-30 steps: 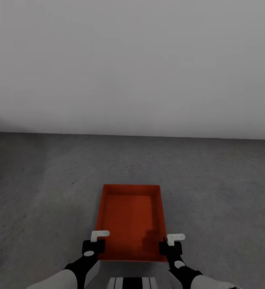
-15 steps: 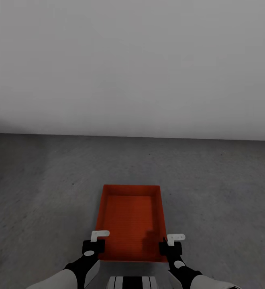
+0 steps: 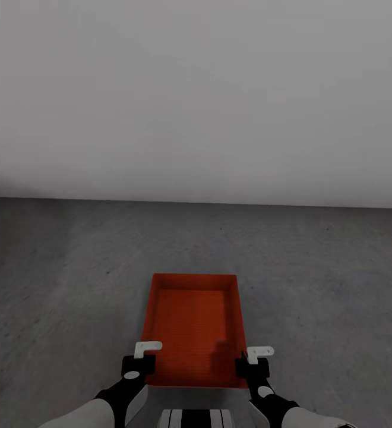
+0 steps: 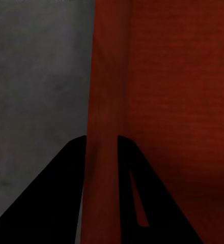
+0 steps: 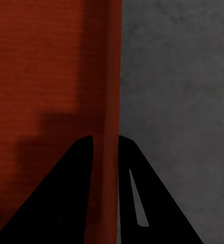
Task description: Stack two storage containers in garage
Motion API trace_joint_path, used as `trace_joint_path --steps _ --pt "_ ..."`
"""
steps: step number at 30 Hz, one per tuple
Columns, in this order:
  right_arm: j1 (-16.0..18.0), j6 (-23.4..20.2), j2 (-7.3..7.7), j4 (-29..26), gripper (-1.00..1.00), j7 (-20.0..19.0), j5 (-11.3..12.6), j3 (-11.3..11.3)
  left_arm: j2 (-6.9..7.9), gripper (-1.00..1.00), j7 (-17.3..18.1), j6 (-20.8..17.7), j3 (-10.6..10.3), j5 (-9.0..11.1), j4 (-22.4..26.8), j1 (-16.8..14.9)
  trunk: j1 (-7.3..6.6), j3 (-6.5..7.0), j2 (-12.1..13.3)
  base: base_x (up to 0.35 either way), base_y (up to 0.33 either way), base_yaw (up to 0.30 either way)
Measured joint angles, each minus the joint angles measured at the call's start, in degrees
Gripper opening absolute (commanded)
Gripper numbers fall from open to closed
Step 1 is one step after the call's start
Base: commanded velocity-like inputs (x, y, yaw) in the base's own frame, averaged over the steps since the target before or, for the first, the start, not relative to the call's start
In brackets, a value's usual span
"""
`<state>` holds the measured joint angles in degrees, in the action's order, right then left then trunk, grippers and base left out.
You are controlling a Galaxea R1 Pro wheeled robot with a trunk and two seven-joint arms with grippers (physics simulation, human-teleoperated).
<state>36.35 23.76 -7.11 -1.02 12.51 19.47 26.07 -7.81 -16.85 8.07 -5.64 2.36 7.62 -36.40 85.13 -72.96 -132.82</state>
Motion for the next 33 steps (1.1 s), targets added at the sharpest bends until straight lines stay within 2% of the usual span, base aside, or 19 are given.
trace_joint_path --steps 1,2,3,4,29,33 --pt "-0.01 0.00 0.00 -0.01 -1.00 0.01 -0.03 -0.02 0.00 -1.00 0.00 0.02 0.03 -0.03 -0.01 0.00 0.00 0.00 0.00 0.000 0.000 0.000" --pt "-0.01 0.00 0.00 -0.01 1.00 0.02 -0.05 -0.02 0.00 -1.00 0.00 0.02 0.03 -0.03 -0.01 0.00 0.00 0.00 0.00 0.000 0.000 0.000" --pt "-0.13 -0.42 0.01 -0.24 1.00 -0.50 -1.90 -2.36 -0.03 1.00 -0.09 -1.12 0.16 -0.22 0.73 -0.13 0.26 0.01 0.00 0.000 0.000 0.000" --pt "-0.12 -0.45 -0.03 -0.25 1.00 -0.51 -2.08 -2.41 0.00 1.00 -1.62 0.77 4.27 0.51 0.46 -0.05 0.82 0.00 0.03 0.000 0.000 0.000" --pt "-0.14 -0.44 -0.08 -0.26 1.00 -0.50 -2.04 -2.40 0.00 1.00 -1.80 0.84 4.38 0.50 0.52 -0.05 0.84 0.00 0.02 0.000 0.000 0.000" --pt "-0.14 -0.44 -0.08 -0.26 1.00 -0.50 -2.05 -2.39 -0.04 1.00 -1.80 0.84 4.37 0.47 0.46 -0.05 -0.04 0.71 1.61 0.000 0.000 0.000"
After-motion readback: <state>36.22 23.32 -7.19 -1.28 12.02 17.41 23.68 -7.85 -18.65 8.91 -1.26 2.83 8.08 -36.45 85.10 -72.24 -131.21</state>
